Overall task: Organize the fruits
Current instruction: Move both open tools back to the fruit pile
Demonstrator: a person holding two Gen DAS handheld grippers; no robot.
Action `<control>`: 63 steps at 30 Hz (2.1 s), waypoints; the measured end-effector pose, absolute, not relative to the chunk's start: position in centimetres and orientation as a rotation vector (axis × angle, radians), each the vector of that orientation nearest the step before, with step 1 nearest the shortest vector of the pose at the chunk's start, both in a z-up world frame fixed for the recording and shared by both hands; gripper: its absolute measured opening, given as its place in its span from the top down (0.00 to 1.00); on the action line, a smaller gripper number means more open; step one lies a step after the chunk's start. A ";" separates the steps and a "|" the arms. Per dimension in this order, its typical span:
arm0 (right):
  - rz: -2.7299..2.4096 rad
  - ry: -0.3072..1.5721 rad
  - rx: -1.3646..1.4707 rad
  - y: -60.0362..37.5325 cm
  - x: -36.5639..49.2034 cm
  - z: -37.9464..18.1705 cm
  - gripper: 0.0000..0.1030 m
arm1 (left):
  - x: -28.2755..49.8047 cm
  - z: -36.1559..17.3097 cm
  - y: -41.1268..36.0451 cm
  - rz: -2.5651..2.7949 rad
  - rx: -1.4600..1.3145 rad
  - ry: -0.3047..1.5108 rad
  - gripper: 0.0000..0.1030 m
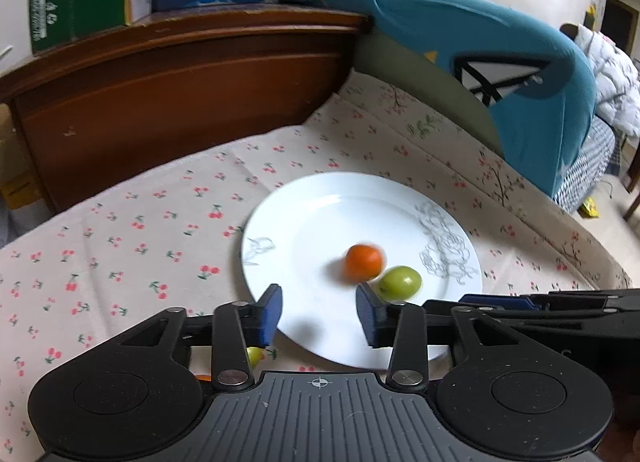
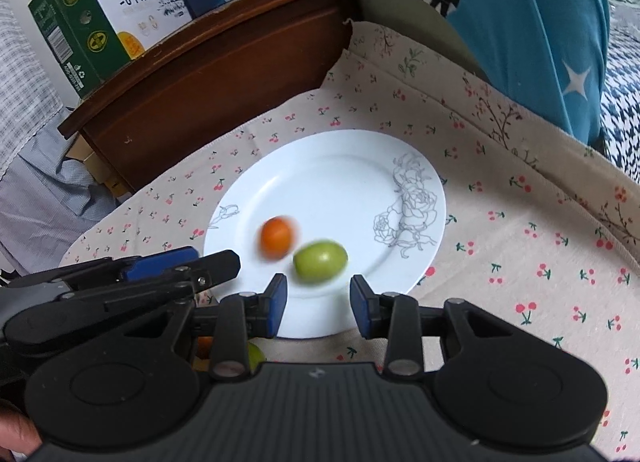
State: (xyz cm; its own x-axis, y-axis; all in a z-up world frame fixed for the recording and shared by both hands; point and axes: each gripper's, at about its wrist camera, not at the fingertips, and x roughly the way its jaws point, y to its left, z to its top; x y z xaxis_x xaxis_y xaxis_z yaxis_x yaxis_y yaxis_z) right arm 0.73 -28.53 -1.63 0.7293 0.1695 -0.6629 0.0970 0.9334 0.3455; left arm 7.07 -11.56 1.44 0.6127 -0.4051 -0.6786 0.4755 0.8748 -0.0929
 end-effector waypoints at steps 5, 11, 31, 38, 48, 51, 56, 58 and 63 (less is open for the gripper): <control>0.049 0.747 0.375 -28.5 0.5 -1.3 0.65 | 6.6 2.7 -10.6 -0.481 0.073 0.749 0.44; 0.075 0.728 0.369 -28.3 -0.3 -0.7 0.65 | 5.3 4.1 -8.8 -0.447 0.052 0.744 0.27; 0.172 0.745 0.341 -26.8 -4.1 -0.5 0.64 | 0.2 3.6 -2.5 -0.318 -0.038 0.804 0.22; 0.187 0.766 0.338 -26.4 -4.9 -1.1 0.64 | -0.9 2.8 -1.3 -0.267 -0.039 0.828 0.22; 0.207 0.781 0.365 -26.1 -4.8 -2.0 0.64 | -2.5 1.0 -0.4 -0.242 0.011 0.858 0.23; 0.205 0.778 0.365 -26.0 -4.7 -2.1 0.64 | -2.5 0.6 -0.2 -0.233 0.022 0.861 0.24; 0.202 0.782 0.379 -25.9 -4.6 -2.5 0.64 | -2.5 -0.1 -0.1 -0.225 0.032 0.870 0.26; 0.199 0.777 0.376 -25.8 -4.5 -2.6 0.64 | -2.5 -0.3 -0.2 -0.228 0.046 0.865 0.26; 0.191 0.771 0.391 -25.7 -4.1 -2.9 0.64 | -2.6 -0.3 -0.2 -0.240 0.055 0.850 0.26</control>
State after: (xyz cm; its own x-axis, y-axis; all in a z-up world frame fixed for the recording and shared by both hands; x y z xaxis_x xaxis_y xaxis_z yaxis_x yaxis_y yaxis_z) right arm -4.10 -25.66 -2.90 0.7047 0.3081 -0.6391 -0.0262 0.9115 0.4106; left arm -2.62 -0.23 -0.32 0.6348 -0.1876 -0.7496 0.2316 0.9717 -0.0471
